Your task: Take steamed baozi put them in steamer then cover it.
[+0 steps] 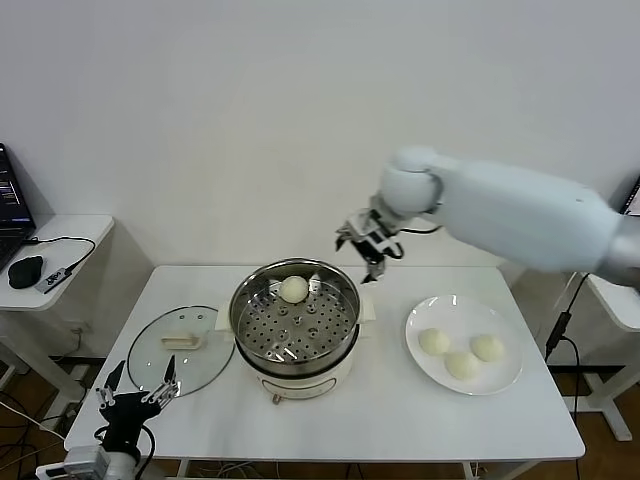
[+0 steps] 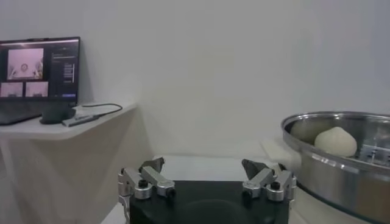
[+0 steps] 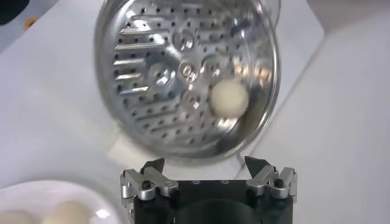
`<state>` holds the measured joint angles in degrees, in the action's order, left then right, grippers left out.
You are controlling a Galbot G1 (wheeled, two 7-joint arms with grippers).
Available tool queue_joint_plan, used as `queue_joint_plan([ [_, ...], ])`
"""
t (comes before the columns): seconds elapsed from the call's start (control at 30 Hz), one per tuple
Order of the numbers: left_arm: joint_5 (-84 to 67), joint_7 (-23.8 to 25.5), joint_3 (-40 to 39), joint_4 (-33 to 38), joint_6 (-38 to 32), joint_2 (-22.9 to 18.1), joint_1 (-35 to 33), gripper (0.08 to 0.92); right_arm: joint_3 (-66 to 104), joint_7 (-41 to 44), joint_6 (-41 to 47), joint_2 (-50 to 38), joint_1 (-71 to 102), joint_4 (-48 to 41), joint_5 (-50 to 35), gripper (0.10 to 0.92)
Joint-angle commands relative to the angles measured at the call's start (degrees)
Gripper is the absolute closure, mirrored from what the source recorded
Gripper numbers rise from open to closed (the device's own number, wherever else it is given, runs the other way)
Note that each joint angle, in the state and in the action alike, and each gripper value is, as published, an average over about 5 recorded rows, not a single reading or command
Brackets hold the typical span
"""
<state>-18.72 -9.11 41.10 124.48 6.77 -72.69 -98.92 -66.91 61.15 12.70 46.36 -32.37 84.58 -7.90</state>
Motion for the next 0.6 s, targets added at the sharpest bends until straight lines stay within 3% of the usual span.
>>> queue_joint_plan([
  [0.03,0.0,0.0,0.0,-0.3,0.0,0.5,0.1,0.177,7.9,0.7,4.8,-16.5,11.9,4.1,3.8,0.203],
  [0.3,0.3,0.0,0.0,-0.8,0.2,1.0,0.1,0.177,17.6,0.6,3.7,-14.5,27.2,-2.9,11.5,0.203],
  [0.6,0.8,0.0,0.5,-0.9,0.3,0.8,-0.8,0.177,20.2,0.3,3.3,-5.8,33.4,-10.3,15.4,0.203],
])
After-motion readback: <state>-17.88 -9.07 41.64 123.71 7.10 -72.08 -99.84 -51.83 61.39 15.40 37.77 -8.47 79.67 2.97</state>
